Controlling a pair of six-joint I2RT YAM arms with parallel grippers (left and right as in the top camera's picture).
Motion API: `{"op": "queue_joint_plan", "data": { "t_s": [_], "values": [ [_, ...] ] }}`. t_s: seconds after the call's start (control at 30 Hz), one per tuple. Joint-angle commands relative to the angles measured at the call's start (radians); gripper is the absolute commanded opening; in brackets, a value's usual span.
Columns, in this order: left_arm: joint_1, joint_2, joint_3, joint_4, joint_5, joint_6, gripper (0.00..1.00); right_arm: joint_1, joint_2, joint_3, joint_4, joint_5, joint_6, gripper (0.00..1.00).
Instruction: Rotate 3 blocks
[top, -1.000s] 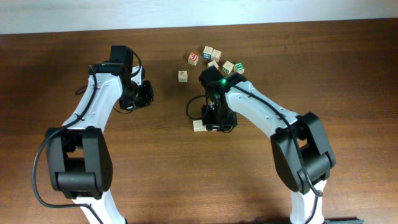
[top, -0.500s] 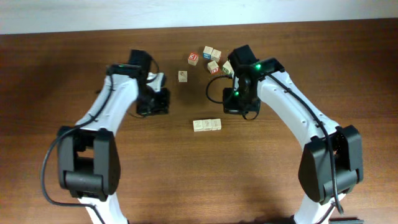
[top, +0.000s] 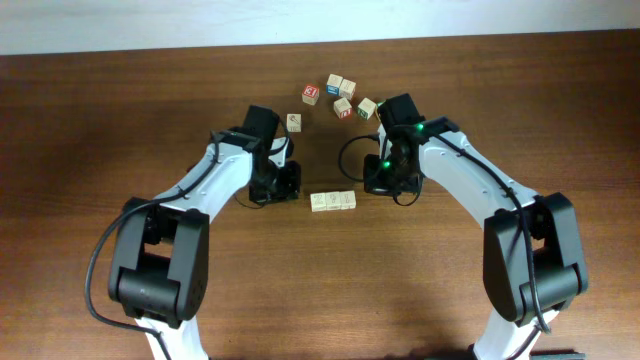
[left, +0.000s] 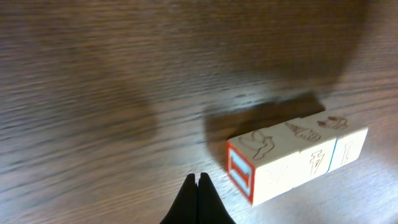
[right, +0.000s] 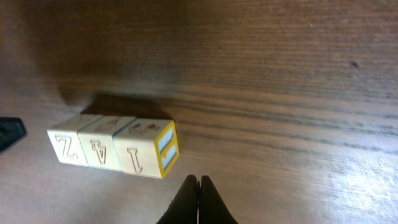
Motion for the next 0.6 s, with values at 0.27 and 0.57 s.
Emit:
{"op": "queue_joint_plan", "data": {
  "t_s": [0.27,0.57],
  "values": [
    [-0.048,-0.026,-0.035,0.055,0.011,-0.110,0.00,-0.019,0.003,-0.033,0.038,-0.013,0.047,0.04],
    [-0.048,-0.026,-0.035,0.055,0.000,-0.122,0.00,-0.056,0.003,-0.078,0.076,-0.050,0.069,0.04]
  ]
}}
